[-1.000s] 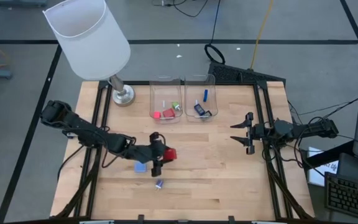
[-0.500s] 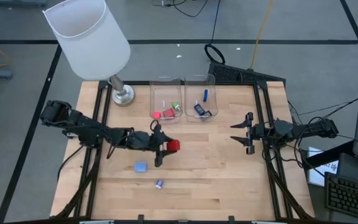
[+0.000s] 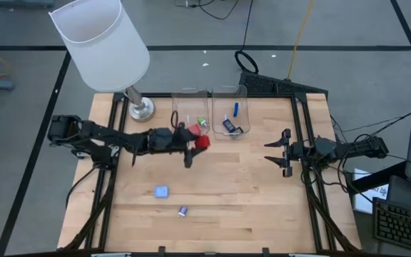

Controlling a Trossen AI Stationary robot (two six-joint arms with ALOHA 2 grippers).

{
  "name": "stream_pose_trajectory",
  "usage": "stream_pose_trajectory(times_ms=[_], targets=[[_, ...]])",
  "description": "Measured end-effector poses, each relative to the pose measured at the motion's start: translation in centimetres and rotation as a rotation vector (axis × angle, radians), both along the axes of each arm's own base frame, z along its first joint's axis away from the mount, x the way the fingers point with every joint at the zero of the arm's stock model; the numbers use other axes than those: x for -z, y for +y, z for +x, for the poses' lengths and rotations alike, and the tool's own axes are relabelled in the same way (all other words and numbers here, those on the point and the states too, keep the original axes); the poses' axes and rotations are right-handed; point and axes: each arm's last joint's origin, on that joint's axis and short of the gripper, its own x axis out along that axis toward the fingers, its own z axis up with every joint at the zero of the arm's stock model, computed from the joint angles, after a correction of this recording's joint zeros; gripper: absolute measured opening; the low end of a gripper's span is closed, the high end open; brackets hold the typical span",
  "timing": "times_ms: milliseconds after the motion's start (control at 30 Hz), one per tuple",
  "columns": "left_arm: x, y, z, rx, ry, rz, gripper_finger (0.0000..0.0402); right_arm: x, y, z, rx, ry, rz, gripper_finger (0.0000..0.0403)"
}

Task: Pick & Place Office items
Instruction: Put the red charger adapter into the left transparent bin

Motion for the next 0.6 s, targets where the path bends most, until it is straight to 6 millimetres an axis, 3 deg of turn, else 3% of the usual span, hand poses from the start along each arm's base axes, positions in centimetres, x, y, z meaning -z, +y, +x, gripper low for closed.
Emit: stream_pose_trajectory(times_ms=[167, 367, 600], targets=[[0.0, 3.3, -0.3, -0.138, -0.002, -0.015, 0.0210, 0.0, 0.0, 0.0, 0.000, 0.000, 0.000, 0.0208], [0.2, 7.2, -1.2, -0.332, -0.007, -0.081, 0.0212, 0.0, 0.0, 0.0, 0.000, 0.000, 0.000, 0.0208], [0.8, 9.6, -2.2, -0.446, 0.049, -0.112, 0.0234, 0.0, 0.0, 0.0, 0.000, 0.000, 0.000, 0.0207]])
